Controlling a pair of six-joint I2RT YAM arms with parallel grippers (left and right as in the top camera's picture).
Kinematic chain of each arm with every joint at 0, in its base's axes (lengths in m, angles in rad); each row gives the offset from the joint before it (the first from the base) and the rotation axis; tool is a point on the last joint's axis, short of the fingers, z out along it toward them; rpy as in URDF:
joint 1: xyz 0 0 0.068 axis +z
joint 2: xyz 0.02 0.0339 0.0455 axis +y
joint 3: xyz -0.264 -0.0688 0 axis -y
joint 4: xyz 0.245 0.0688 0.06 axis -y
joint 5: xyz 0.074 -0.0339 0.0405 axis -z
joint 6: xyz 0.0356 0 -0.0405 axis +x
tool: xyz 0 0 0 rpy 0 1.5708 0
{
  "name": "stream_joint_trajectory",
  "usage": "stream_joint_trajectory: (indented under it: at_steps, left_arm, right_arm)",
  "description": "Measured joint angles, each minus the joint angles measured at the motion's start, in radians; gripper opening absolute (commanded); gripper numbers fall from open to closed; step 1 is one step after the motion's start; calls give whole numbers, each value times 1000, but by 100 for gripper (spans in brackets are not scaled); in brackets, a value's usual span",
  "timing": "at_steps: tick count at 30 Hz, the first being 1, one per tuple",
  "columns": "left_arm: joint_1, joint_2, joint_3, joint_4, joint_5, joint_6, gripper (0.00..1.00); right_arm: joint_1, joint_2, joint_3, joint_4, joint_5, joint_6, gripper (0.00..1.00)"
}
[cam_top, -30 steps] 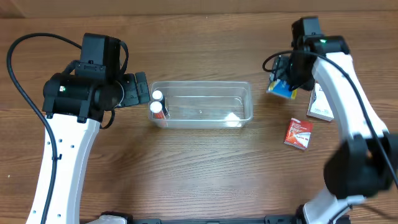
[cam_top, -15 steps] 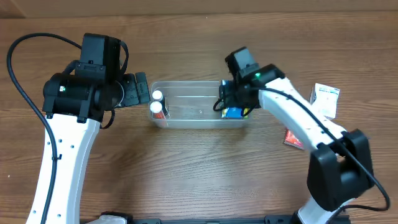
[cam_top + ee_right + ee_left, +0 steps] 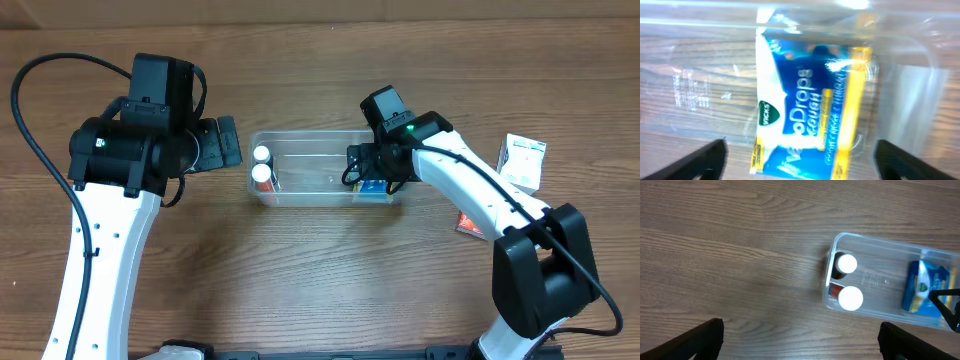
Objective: Pack container
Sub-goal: 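Lower the VapoDrops box into the container's right end and release, then grasp the white bandage box with the right gripper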
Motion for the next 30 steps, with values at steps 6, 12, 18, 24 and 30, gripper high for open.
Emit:
stream_joint_trajectory:
  at_steps: [6,12,18,24,30]
  left_arm:
    - [0,0,0,0,0,0,100]
    - [0,0,0,-4,3,0,100]
    - [0,0,0,-3,3,0,100]
    - [0,0,0,4,3,0,100]
    - [0,0,0,5,3,0,100]
  right_arm:
    - [11,-1,44,-95,28,0,100]
    - [-92,-162,287,-193,159,30,100]
    - [-547,-231,325,-188,136,-77,100]
    - [-718,11,314,-203,60,-222,100]
    - [-739,182,298,-197,42,-290,100]
